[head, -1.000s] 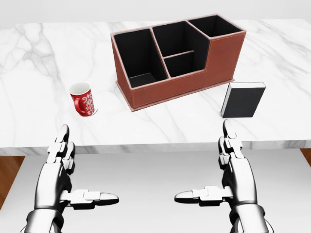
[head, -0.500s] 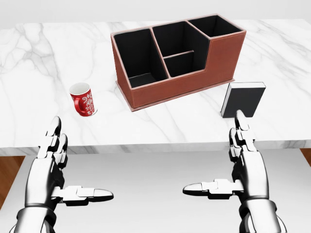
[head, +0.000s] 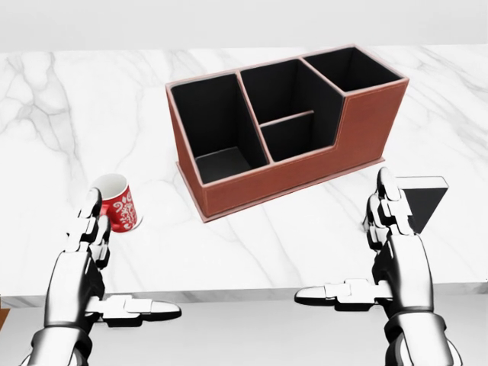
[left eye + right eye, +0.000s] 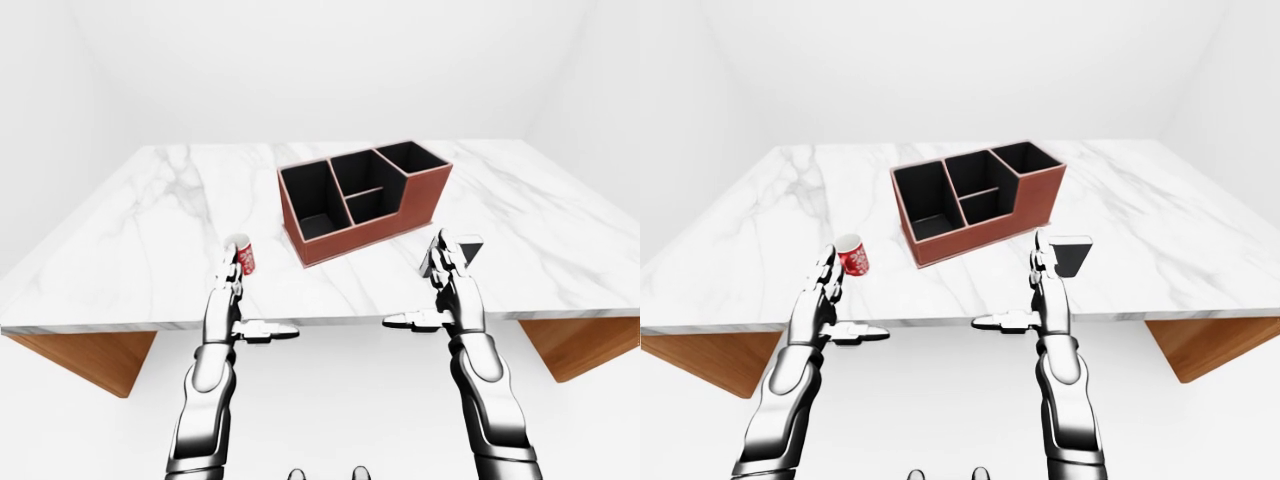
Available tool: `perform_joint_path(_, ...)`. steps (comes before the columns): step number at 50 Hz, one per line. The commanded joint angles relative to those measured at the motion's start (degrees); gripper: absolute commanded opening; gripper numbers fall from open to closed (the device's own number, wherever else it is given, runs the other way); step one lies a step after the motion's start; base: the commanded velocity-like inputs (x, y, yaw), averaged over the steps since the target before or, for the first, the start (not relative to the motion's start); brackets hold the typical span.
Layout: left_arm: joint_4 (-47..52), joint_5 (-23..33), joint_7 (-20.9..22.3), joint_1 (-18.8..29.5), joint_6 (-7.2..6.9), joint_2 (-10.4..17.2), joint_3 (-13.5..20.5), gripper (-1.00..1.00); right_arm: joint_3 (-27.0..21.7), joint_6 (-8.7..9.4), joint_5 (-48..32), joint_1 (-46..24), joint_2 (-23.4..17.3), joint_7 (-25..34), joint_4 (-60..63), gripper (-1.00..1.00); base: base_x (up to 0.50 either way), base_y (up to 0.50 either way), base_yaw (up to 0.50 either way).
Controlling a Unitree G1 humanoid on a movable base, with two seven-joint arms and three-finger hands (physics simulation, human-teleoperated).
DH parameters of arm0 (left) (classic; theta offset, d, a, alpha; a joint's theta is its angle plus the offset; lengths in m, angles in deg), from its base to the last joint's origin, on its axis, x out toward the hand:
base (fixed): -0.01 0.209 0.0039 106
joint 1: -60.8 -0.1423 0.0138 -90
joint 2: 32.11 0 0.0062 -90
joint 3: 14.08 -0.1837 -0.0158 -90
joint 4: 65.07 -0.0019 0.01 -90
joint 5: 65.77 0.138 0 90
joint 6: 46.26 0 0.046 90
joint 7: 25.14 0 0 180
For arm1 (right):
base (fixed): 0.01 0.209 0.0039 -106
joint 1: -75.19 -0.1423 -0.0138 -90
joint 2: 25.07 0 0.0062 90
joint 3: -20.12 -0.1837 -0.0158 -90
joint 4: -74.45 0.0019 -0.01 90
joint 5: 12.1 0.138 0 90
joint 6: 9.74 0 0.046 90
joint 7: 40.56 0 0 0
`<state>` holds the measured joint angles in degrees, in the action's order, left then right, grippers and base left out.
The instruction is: Pick up the book and place it in the back compartment of the caddy.
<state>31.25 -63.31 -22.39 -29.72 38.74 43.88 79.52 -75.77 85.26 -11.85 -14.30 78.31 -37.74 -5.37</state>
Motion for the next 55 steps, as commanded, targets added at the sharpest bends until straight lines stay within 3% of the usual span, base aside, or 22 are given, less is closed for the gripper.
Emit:
perform_joint_path(1,-1.07,0.42,0.03,-0.03,0.0,-0.14,-0.43,1.0,-0.2,0.0,-0.29,0.09,-0.09,0.29,0.7,1.0,0.5,0.0,0.0)
perform_joint_path(18,-2.28,0.61,-0.02,0.06,0.0,-0.18,-0.63,1.0,-0.03,0.0,-1.94,-0.3,-0.1,-0.84,1.31,1.0,0.49,0.0,0.0)
perform_joint_path(55,-1.73,0.48,0.29,-0.2,0.0,-0.26,-0.86,1.0,0.51,0.0,-2.1,0.33,0.21,0.12,1.65,1.0,0.0,-0.06,0.0)
